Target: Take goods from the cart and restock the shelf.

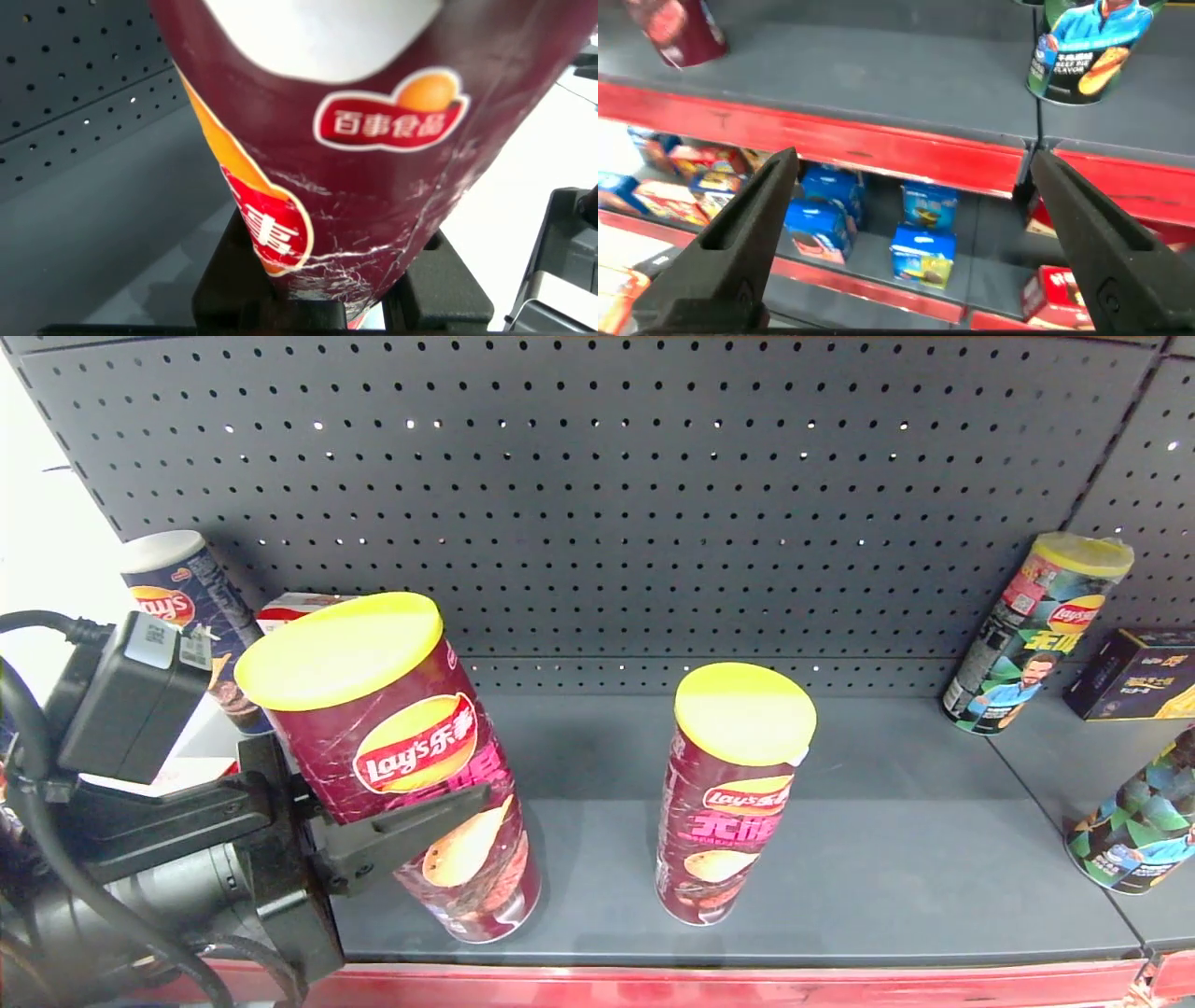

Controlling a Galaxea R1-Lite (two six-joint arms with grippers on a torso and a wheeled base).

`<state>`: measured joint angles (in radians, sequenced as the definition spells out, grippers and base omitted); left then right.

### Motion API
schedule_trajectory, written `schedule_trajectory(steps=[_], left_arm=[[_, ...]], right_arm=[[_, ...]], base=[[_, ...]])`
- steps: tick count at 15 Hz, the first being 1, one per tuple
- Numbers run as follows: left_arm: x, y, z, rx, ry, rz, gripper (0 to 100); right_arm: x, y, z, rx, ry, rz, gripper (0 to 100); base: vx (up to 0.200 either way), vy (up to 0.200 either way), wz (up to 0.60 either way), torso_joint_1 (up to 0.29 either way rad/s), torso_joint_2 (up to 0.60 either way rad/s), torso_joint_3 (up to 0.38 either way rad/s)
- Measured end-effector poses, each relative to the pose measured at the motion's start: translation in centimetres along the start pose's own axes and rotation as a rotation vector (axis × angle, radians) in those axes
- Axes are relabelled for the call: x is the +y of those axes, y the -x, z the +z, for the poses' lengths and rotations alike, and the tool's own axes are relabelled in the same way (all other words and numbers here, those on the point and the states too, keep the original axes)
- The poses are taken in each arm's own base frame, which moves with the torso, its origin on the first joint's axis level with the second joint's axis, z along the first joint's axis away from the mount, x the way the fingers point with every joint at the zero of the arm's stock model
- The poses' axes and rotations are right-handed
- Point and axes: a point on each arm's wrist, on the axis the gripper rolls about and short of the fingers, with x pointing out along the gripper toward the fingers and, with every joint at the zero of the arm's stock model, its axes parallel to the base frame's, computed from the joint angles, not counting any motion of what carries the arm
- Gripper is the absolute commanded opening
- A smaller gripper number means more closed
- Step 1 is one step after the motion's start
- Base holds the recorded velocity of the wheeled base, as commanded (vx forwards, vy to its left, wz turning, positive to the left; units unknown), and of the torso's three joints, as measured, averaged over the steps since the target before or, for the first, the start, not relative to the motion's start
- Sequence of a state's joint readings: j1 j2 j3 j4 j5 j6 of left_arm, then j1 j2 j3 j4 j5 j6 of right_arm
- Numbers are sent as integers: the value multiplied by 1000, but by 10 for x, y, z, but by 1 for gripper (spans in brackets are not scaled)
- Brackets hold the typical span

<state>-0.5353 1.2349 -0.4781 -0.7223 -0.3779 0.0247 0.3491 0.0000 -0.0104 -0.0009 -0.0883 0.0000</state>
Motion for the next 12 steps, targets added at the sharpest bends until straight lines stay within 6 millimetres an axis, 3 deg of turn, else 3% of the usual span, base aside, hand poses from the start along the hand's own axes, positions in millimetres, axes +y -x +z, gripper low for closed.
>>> schedule_trajectory(steps=[6,12], left_arm=[[-1,1,-2,9,4,-4,0],[-3,-7,18,49,23,-81,0]], right_arm=[[0,0,-3,5,8,33,100],[0,-1,-3,6,8,35,100]], base=[[0,0,0,0,0,0],[0,0,0,0,0,0]])
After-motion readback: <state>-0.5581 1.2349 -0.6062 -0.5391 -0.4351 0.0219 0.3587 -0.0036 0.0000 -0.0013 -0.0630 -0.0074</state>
